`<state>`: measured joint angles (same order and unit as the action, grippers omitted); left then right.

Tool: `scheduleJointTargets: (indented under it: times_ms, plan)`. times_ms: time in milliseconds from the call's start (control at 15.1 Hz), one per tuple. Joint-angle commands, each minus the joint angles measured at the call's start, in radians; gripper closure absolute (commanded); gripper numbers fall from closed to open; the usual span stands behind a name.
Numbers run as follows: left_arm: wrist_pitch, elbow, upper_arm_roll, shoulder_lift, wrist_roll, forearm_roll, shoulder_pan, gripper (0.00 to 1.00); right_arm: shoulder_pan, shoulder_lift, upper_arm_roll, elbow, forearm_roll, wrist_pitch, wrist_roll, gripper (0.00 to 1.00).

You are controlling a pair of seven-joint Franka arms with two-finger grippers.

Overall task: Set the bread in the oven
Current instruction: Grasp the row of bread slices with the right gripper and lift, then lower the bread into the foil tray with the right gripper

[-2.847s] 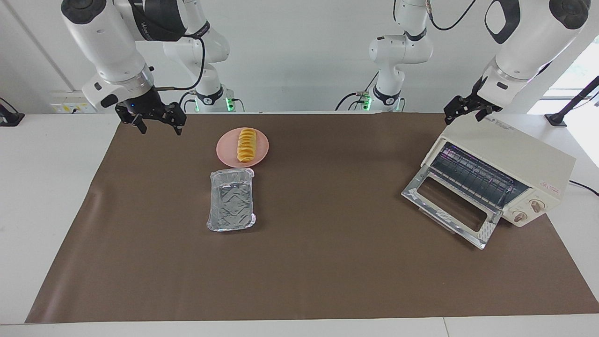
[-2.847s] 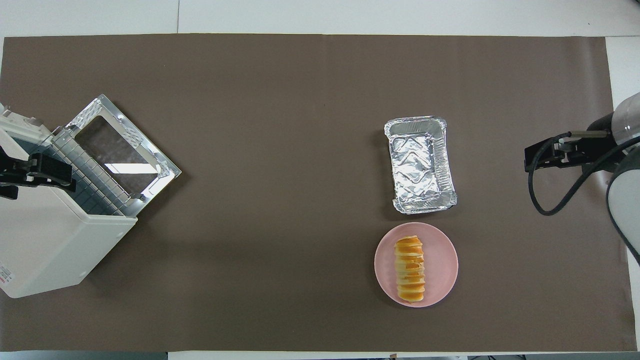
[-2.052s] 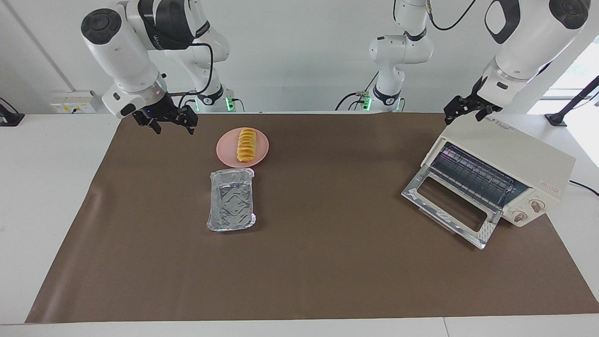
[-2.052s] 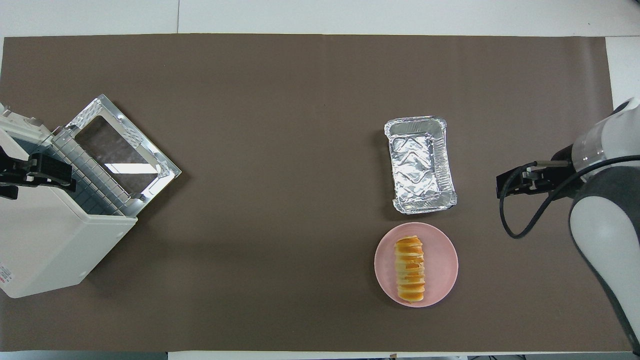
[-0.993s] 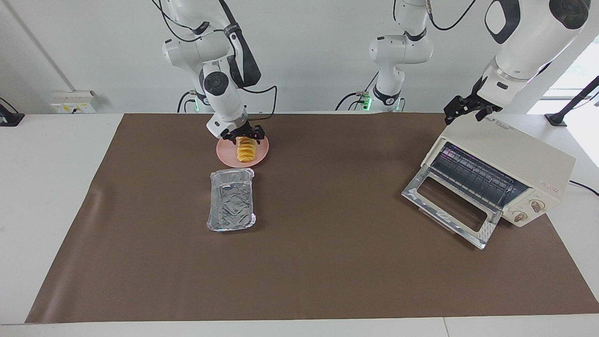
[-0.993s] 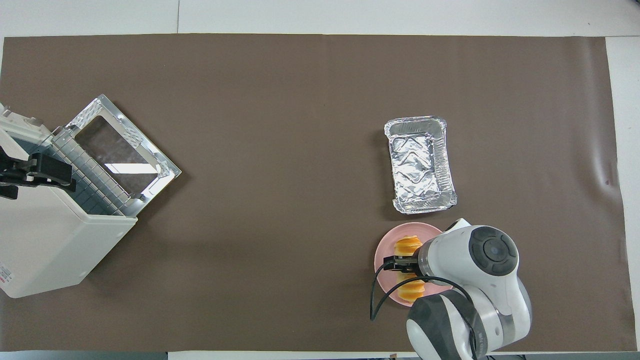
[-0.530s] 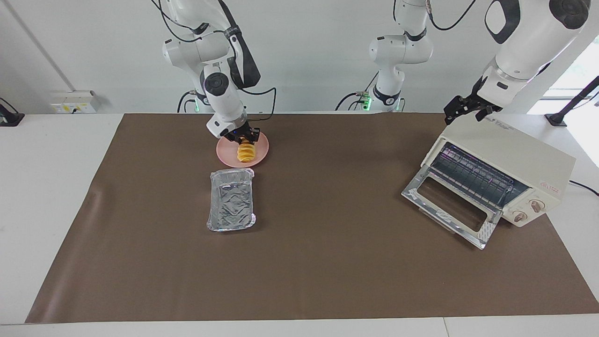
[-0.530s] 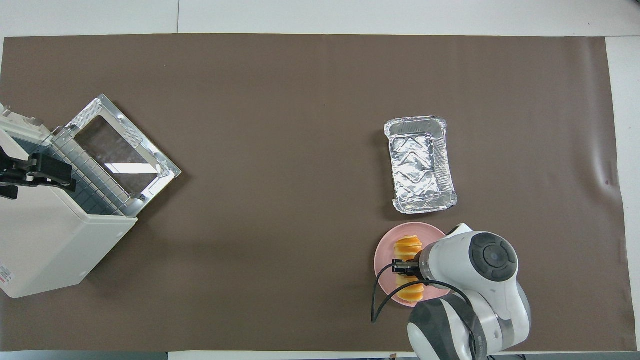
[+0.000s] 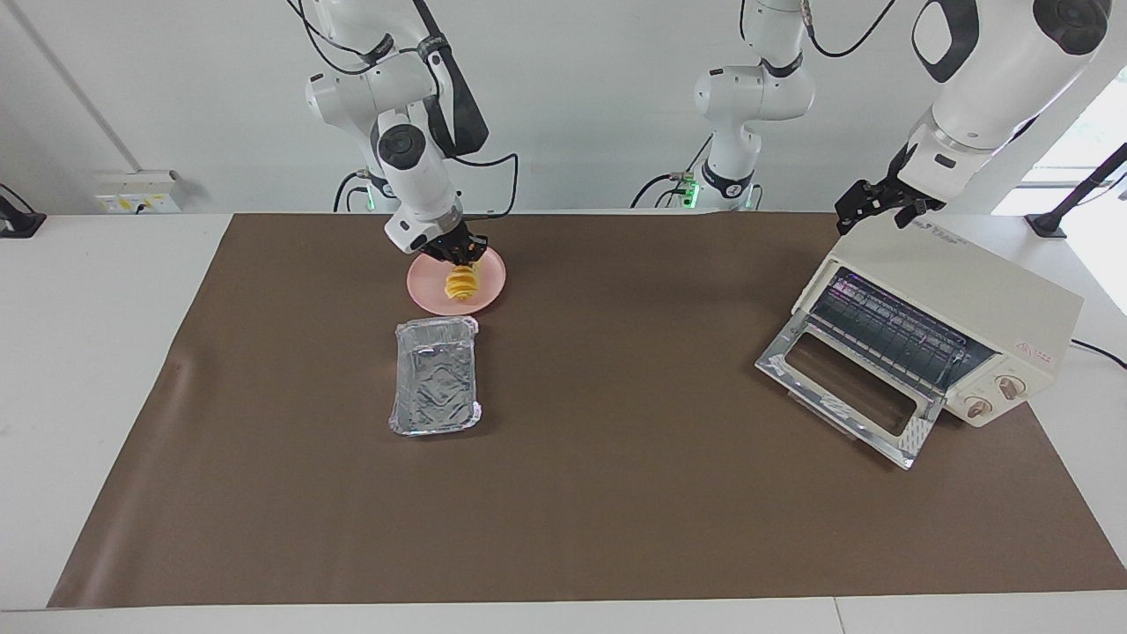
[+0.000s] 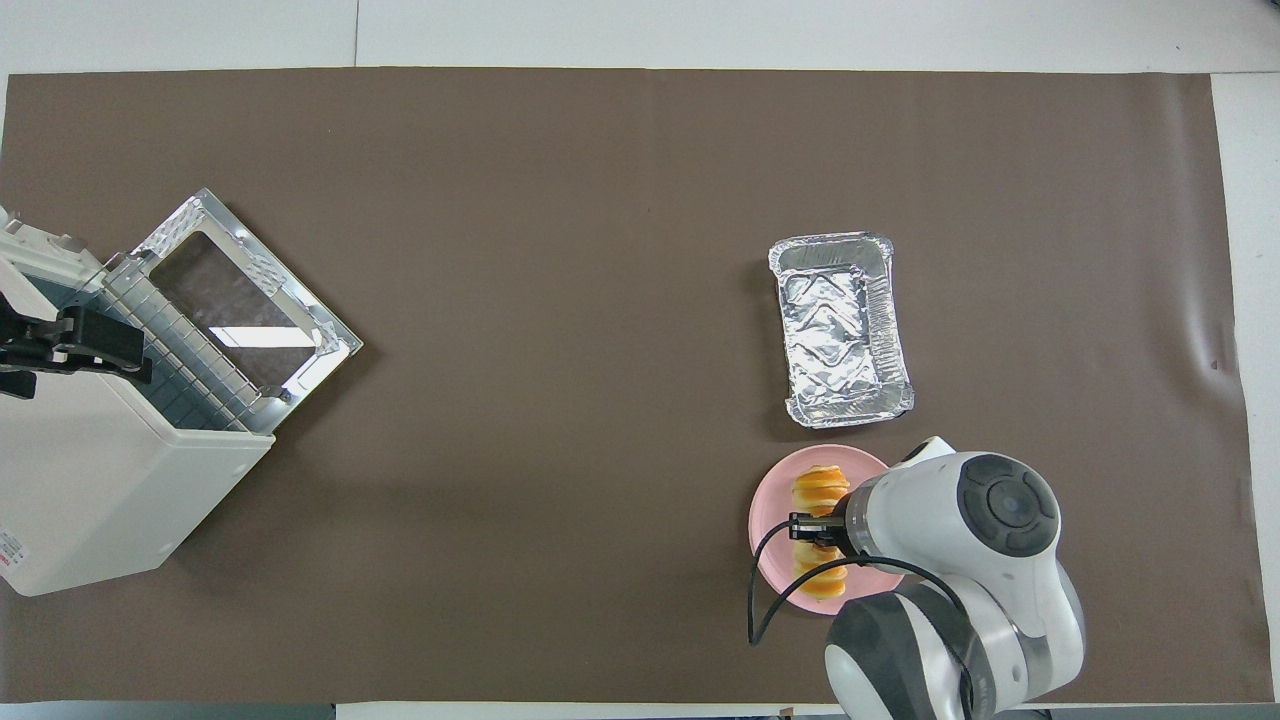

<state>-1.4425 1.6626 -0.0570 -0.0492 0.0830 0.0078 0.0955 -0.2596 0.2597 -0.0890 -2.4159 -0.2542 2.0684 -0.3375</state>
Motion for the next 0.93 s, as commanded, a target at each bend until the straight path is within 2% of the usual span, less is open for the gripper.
scheduleJointTargets:
  times_ms: [0, 132, 397, 596, 861]
  plan:
    - [0.019, -0.010, 0.002, -0.003, 0.000, 0.011, -0.005, 0.00, 0.091, -0.083, 0.000, 0.200, 0.003, -0.093, 0.104, 1.00]
    - [0.019, -0.010, 0.002, -0.003, 0.000, 0.009, -0.005, 0.00, 0.128, -0.155, -0.001, 0.280, 0.029, -0.067, 0.173, 1.00]
    - [0.019, -0.010, 0.002, -0.003, 0.000, 0.011, -0.005, 0.00, 0.128, -0.339, -0.003, 0.455, 0.071, 0.005, 0.186, 1.00]
    - [0.019, -0.010, 0.002, -0.003, 0.000, 0.011, -0.005, 0.00, 0.115, -0.402, -0.003, 0.437, 0.076, 0.100, 0.236, 1.00]
    - [0.019, -0.010, 0.002, -0.003, 0.000, 0.011, -0.005, 0.00, 0.118, -0.456, -0.003, 0.420, 0.079, 0.153, 0.270, 1.00]
